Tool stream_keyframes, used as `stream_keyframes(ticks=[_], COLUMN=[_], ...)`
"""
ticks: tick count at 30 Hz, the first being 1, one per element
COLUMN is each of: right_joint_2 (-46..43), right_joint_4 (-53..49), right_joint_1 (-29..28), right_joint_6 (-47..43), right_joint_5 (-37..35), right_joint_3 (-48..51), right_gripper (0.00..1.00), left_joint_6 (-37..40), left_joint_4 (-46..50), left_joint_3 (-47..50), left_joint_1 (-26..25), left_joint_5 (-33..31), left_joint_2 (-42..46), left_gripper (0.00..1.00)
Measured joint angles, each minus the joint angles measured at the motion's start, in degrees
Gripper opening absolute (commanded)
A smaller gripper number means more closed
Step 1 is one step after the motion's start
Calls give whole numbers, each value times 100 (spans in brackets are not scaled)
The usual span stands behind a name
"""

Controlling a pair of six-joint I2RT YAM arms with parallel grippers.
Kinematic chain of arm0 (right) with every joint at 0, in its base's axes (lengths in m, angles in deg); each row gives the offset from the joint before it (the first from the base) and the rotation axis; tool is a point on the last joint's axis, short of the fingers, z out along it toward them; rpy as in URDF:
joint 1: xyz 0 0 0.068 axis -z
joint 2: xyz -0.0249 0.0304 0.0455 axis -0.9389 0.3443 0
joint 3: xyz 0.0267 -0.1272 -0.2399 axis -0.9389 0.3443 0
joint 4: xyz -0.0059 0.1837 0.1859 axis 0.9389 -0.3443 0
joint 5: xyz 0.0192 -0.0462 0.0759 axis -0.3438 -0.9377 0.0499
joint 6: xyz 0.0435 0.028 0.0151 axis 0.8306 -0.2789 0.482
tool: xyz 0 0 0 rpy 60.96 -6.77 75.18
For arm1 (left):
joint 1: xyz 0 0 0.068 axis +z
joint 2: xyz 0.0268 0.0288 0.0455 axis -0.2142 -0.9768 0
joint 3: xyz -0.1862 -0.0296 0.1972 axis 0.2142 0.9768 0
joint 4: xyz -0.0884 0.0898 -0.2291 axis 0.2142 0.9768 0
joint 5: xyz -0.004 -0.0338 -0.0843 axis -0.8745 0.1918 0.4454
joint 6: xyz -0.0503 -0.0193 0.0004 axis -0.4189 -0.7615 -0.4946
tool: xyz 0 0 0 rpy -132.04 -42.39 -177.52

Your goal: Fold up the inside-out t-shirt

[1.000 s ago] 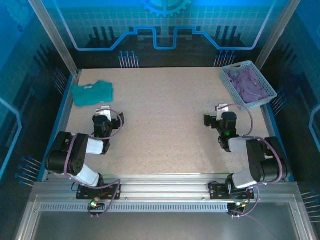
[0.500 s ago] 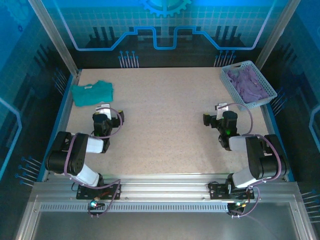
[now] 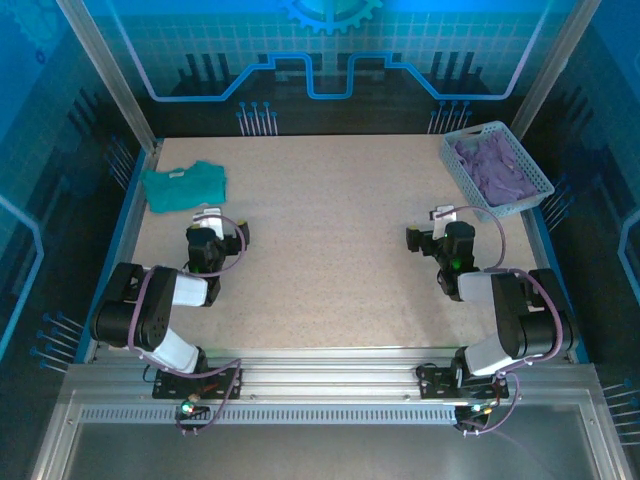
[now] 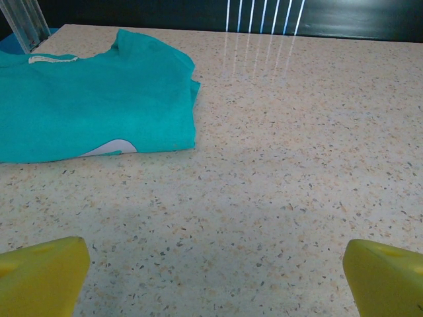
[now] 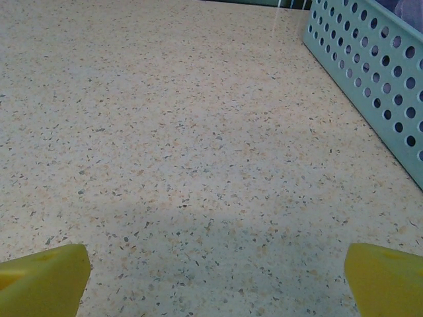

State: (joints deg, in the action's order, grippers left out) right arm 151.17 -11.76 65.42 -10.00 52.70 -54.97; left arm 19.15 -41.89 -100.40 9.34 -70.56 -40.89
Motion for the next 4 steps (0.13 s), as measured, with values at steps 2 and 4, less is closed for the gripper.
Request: stream_keyframes(ticks=[2, 4], right_joint_2=[0, 0], right_joint_4=[0, 0], right_joint_1=[0, 0], right_joint_6=[0, 0], right_joint_5=[0, 0], right_joint_3=[0, 0], right_gripper=[100, 100], left_joint_6=[0, 0], left_joint_4=[0, 0], left_joint_3=[0, 0], left_joint_1=[0, 0], left_joint_5=[0, 0], left_joint_2=[0, 0], left_gripper=[99, 99])
